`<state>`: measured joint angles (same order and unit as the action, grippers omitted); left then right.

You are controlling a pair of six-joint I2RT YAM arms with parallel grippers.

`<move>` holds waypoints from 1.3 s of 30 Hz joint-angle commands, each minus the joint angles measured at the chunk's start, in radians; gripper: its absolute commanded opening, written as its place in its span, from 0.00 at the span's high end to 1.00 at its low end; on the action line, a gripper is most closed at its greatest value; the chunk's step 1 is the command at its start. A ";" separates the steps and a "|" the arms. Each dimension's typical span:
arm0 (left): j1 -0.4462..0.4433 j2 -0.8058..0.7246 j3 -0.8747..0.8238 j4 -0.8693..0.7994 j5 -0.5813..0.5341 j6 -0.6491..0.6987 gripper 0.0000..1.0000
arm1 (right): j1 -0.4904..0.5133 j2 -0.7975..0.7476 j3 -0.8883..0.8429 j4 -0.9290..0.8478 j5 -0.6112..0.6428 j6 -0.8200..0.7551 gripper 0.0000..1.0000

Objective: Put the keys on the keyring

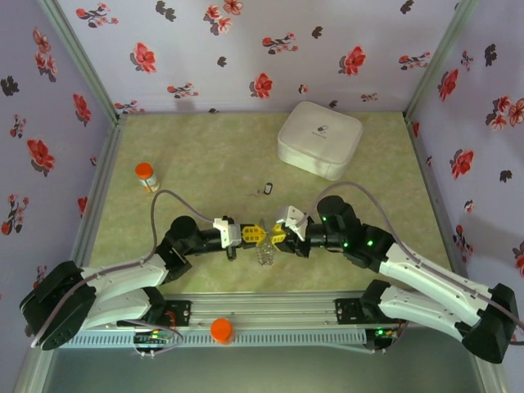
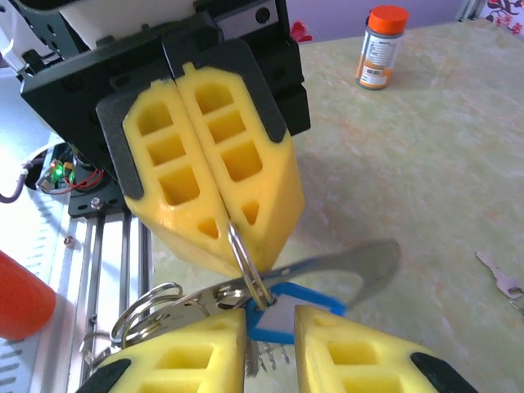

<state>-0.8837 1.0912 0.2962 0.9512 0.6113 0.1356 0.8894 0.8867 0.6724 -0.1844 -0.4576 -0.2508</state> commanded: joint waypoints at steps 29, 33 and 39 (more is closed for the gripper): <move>0.001 0.084 0.012 0.158 0.008 -0.004 1.00 | 0.008 -0.156 -0.057 0.010 0.172 -0.013 0.63; 0.000 0.086 0.015 0.159 0.009 -0.005 1.00 | 0.007 -0.159 -0.063 0.064 0.130 -0.008 0.66; 0.000 0.084 0.014 0.157 0.015 -0.008 1.00 | 0.007 -0.127 -0.059 0.089 0.081 -0.001 0.70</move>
<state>-0.8780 1.1790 0.2916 1.0401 0.6174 0.1108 0.8902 0.7483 0.6136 -0.1299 -0.3393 -0.2466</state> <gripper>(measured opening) 0.043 0.307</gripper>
